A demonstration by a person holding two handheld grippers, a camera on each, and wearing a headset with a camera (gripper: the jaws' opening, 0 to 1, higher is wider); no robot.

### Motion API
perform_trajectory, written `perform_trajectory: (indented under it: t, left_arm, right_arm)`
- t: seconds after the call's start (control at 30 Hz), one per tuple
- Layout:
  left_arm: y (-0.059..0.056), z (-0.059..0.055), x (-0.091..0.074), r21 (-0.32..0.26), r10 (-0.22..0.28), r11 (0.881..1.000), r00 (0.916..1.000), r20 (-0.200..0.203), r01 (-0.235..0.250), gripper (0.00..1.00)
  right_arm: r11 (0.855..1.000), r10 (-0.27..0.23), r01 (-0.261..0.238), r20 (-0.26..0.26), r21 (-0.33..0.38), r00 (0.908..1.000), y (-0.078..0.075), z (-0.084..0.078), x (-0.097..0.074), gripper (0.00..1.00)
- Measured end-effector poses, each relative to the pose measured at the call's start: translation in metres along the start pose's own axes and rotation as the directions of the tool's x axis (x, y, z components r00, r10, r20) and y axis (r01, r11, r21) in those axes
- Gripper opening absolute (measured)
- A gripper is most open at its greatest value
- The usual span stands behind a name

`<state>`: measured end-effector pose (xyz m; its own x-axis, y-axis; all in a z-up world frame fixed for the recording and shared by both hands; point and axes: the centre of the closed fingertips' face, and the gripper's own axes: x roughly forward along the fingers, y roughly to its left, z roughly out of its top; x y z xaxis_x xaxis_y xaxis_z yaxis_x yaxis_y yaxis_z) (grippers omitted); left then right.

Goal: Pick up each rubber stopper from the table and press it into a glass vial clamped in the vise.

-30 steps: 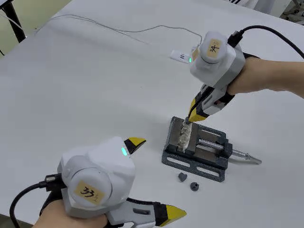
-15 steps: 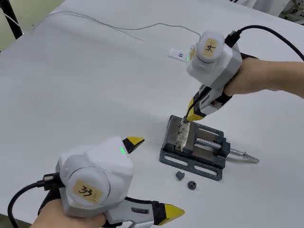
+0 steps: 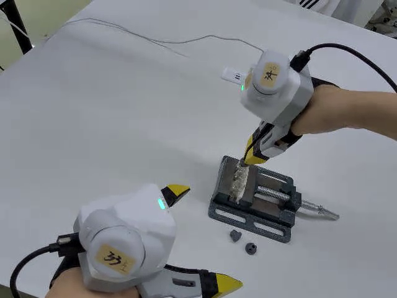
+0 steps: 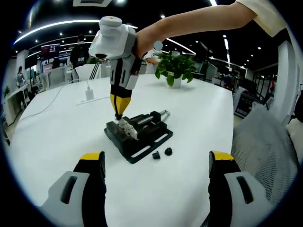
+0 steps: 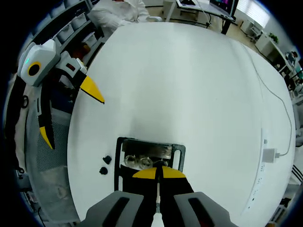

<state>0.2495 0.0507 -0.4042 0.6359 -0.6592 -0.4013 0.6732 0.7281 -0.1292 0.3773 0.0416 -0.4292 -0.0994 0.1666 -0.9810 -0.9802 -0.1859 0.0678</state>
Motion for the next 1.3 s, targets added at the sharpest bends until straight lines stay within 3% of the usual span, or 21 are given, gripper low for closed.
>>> perform_trajectory:
  t: [0.47,0.93,1.3]
  left_arm:
    - [-0.0011,-0.0009,0.0025,-0.003,-0.004,1.000,1.0000,-0.004,0.004,0.88]
    - [-0.0009,-0.0025,0.0068,-0.013,-0.011,1.000,0.9999,-0.007,0.011,0.88]
    - [-0.0018,0.0044,0.0012,0.006,-0.010,1.000,0.9999,-0.006,0.010,0.88]
  right_arm:
    - [1.000,-0.015,0.014,0.008,0.024,0.9999,0.0002,-0.0006,0.0010,0.00]
    - [1.000,-0.024,0.025,-0.032,0.015,0.9992,-0.0007,-0.0003,0.0041,0.00]
    - [0.998,-0.015,0.015,-0.002,0.065,0.9999,-0.0021,-0.0016,0.0027,0.00]
